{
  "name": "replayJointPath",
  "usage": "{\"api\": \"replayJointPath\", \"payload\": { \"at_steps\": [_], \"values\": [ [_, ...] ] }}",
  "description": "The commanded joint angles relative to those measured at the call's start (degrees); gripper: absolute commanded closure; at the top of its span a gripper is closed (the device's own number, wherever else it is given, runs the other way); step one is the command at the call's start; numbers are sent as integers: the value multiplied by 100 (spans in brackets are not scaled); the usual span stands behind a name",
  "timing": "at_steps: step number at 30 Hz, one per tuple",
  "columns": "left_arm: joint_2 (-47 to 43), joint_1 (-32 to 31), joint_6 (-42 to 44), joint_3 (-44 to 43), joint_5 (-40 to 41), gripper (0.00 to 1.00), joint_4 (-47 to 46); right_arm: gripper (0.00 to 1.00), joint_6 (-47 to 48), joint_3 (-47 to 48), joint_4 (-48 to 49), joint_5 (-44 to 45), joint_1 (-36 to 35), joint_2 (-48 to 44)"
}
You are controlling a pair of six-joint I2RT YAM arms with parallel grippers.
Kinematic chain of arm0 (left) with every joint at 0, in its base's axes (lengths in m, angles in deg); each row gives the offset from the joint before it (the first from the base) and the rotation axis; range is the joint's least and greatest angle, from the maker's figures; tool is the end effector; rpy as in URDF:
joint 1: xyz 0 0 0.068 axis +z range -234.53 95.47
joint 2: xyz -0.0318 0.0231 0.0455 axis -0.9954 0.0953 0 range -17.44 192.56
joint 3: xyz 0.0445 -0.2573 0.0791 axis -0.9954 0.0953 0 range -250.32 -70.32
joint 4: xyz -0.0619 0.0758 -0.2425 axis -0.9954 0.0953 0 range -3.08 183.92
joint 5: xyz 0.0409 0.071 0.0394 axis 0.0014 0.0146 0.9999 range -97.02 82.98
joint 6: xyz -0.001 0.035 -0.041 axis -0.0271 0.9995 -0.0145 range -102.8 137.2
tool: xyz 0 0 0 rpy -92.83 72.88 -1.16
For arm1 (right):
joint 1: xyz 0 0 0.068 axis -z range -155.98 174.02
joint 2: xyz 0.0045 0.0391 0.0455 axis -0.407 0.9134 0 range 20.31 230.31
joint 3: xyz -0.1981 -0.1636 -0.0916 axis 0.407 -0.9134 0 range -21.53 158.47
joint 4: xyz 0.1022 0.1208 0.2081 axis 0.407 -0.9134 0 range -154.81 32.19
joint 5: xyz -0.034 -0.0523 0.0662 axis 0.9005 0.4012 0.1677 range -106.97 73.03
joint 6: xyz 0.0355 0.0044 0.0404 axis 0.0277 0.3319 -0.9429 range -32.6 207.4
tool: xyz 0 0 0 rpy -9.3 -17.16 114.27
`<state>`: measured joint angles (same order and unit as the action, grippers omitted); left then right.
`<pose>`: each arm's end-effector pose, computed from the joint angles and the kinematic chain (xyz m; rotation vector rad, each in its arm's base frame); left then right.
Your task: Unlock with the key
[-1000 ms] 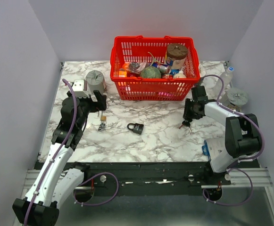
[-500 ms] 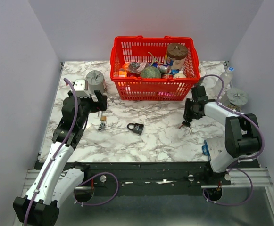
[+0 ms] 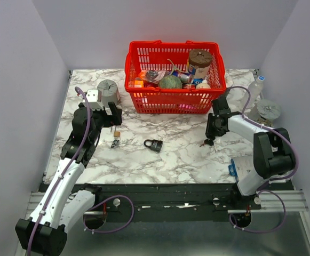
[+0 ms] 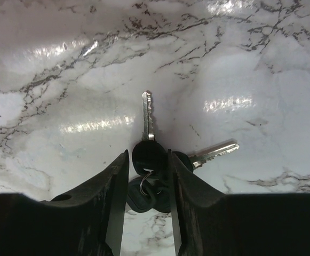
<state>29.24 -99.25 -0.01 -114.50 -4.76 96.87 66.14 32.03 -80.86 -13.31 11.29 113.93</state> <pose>0.1872 -0.0478 0.3312 -0.0677 1.8013 -0.3642 0.3052 0.0665 0.1674 0.2193 2.6636 0.1050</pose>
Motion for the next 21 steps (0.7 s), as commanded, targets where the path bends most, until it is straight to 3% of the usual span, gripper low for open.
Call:
{"api": "replayJointPath", "payload": {
  "at_steps": [1, 15, 21],
  "values": [
    [52, -22, -54, -55, -156, 1, 85, 58, 377, 181, -173, -147, -440, 95],
    [105, -57, -124, -64, -217, 1, 85, 57, 95, -214, -288, -165, -853, -423],
    [131, -66, -133, -64, -218, 1, 94, 48, 157, -180, -516, 380, -1144, -644]
  ]
}}
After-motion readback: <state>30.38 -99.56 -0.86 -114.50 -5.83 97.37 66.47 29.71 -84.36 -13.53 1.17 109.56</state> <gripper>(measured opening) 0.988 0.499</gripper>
